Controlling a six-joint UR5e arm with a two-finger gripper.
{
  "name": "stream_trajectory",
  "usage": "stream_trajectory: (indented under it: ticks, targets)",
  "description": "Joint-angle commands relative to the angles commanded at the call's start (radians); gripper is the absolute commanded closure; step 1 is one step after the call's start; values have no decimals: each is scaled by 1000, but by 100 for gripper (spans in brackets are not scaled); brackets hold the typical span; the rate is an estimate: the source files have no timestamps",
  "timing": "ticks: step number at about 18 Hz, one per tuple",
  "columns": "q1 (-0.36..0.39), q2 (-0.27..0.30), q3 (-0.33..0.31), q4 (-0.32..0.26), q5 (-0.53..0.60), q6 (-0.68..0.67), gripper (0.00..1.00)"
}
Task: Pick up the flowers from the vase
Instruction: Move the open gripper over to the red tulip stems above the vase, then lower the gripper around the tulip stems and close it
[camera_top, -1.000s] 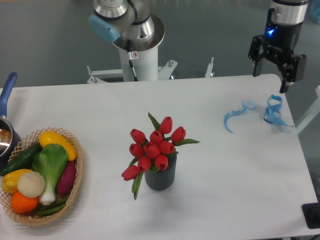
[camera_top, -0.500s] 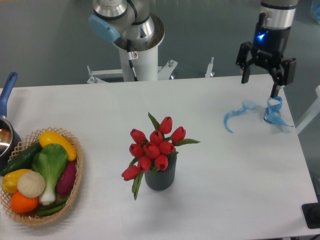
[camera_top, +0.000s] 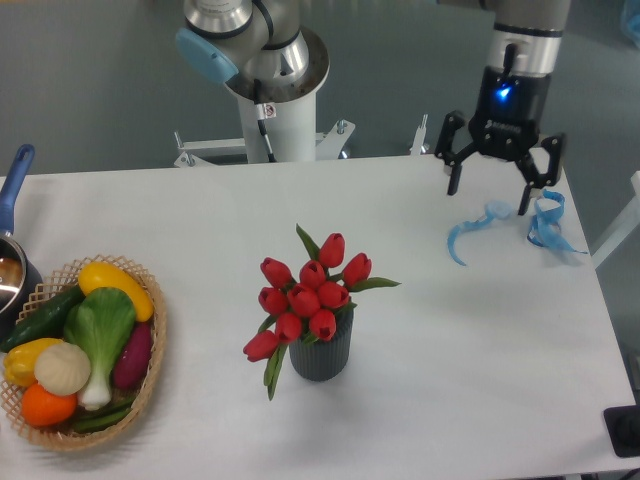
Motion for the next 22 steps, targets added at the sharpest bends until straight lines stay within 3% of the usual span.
stream_trajectory:
  ticks: [2, 4, 6, 14, 22]
  targets:
    - [-45, -15, -24, 9, 0, -3, 0]
    - [-94, -25, -60, 89, -43, -24, 0]
    - [-100, -38, -90, 129, -138, -38, 0]
    - [-132, -55, -127, 153, -259, -34, 0]
    - [-213, -129, -118, 252, -301, -40, 0]
